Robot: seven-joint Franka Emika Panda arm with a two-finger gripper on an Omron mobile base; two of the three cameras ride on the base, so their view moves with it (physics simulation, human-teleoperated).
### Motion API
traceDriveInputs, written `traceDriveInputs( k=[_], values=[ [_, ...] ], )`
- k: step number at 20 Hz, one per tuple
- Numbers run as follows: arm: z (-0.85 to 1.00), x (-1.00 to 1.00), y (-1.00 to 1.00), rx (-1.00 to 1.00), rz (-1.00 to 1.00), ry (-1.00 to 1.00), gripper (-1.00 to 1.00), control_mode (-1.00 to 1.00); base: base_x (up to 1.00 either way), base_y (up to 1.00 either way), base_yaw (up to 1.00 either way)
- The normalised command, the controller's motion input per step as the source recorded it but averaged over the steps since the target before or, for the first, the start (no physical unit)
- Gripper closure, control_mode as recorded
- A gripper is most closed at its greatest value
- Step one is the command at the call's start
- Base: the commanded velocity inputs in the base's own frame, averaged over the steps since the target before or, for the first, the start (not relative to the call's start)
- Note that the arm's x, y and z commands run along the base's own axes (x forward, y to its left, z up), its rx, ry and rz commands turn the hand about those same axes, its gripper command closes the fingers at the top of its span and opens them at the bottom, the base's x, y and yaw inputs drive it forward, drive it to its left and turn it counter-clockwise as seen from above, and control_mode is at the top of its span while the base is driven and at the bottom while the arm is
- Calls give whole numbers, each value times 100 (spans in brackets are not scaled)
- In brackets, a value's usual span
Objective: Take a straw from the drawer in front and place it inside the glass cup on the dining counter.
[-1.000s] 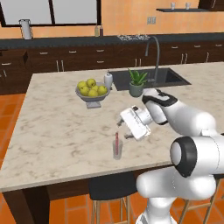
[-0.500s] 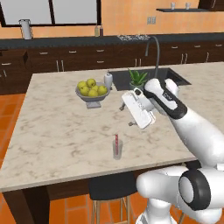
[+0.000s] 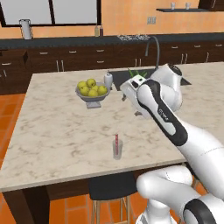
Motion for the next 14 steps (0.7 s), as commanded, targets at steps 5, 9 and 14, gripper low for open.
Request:
traceDriveInputs(
  k=[5,9,14],
  values=[
    [56,-32,-46,-21,0,-8,-100,-100,0,0,0],
    [35,-55,-54,-25,-2,-9,-100,-100,0,0,0],
    [18,-74,-53,-19,-4,-11,-100,-100,0,0,0]
  ],
)
